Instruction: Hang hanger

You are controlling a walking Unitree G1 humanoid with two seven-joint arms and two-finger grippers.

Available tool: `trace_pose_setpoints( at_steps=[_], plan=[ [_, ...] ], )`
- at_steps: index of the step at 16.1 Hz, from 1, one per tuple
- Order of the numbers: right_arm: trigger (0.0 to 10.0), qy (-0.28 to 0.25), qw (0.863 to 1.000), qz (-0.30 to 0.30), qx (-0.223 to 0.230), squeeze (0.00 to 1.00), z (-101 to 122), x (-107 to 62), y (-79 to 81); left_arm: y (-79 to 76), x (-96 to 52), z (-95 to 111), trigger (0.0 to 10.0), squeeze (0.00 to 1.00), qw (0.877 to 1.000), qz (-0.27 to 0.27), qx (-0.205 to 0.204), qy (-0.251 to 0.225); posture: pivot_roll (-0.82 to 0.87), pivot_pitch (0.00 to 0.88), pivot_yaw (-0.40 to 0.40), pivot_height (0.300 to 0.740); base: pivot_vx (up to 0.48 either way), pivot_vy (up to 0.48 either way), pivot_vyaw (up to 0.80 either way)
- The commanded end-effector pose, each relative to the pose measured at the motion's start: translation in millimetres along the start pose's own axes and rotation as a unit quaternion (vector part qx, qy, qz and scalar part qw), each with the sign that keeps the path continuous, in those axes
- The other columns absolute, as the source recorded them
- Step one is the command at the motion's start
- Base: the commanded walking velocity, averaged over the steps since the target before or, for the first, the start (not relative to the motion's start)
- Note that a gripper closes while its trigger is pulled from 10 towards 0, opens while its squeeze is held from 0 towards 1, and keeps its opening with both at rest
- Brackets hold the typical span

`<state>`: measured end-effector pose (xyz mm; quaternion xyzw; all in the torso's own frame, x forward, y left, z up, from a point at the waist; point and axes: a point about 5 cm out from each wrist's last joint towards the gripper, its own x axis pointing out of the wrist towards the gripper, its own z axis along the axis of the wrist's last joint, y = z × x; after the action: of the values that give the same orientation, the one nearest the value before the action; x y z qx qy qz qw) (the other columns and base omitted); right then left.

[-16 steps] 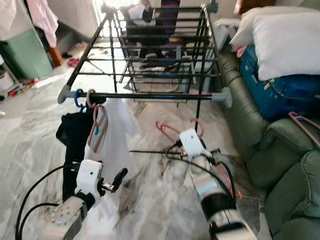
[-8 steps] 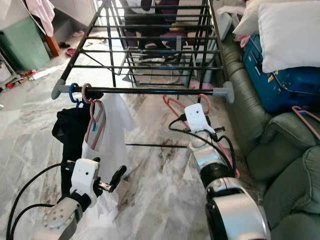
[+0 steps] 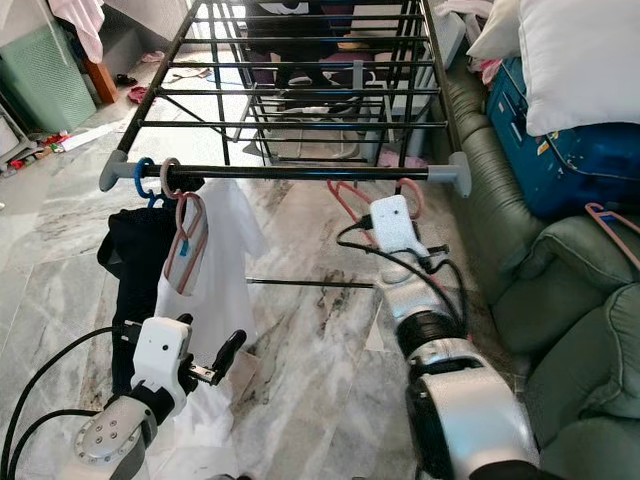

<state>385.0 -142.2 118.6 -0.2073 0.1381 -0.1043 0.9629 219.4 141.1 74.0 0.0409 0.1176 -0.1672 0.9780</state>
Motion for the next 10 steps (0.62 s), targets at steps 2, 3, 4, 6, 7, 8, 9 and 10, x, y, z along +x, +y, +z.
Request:
trace_pose_setpoints(
  at_steps=[2, 3, 4, 6, 7, 8, 9, 10],
  plan=[
    [10.0, -0.062, 0.998, -0.013, 0.025, 0.00, 23.1, -3.4, 0.2, 2.5, 0.0, 1.2, 10.0, 0.00, 1.000, 0.004, 0.007, 0.002, 0.05, 0.104, 0.028, 0.740, 0.000, 0.000, 0.00],
    [10.0, -0.068, 0.997, -0.016, 0.026, 0.00, 17.4, -7.7, 2.8, 2.4, 1.1, 1.9, 10.0, 0.00, 1.000, 0.003, 0.008, 0.002, 0.04, 0.102, 0.033, 0.740, 0.000, 0.000, 0.00],
    [10.0, -0.072, 0.997, -0.017, 0.027, 0.00, 15.2, -10.3, 4.0, 2.1, 1.9, 2.3, 10.0, 0.00, 1.000, 0.002, 0.009, 0.002, 0.04, 0.102, 0.034, 0.740, 0.000, 0.000, 0.00],
    [10.0, -0.087, 0.995, -0.028, 0.029, 0.00, 17.3, -13.3, 2.3, 1.3, 3.7, 3.4, 10.0, 0.00, 1.000, -0.001, 0.009, 0.000, 0.03, 0.101, 0.043, 0.740, 0.000, 0.000, 0.00],
    [10.0, -0.099, 0.994, -0.036, 0.034, 0.00, 23.7, -15.5, 0.9, 0.2, 5.5, 3.7, 10.0, 0.00, 1.000, -0.006, 0.009, 0.000, 0.02, 0.100, 0.046, 0.740, 0.000, 0.000, 0.00],
    [10.0, -0.107, 0.993, -0.036, 0.034, 0.00, 28.5, -16.4, 0.8, -1.0, 6.9, 3.8, 10.0, 0.00, 1.000, -0.010, 0.010, 0.000, 0.02, 0.099, 0.046, 0.740, 0.000, 0.000, 0.00],
    [10.0, -0.110, 0.993, -0.037, 0.031, 0.00, 30.0, -17.0, 0.4, -1.5, 7.6, 4.0, 10.0, 0.00, 1.000, -0.012, 0.010, -0.001, 0.02, 0.099, 0.046, 0.740, 0.000, 0.000, 0.00],
    [10.0, -0.105, 0.993, -0.036, 0.037, 0.00, 33.8, -14.4, -1.9, -1.8, 9.5, 4.3, 10.0, 0.00, 1.000, -0.012, 0.010, -0.001, 0.02, 0.098, 0.045, 0.740, 0.000, 0.000, 0.00]
  ],
)
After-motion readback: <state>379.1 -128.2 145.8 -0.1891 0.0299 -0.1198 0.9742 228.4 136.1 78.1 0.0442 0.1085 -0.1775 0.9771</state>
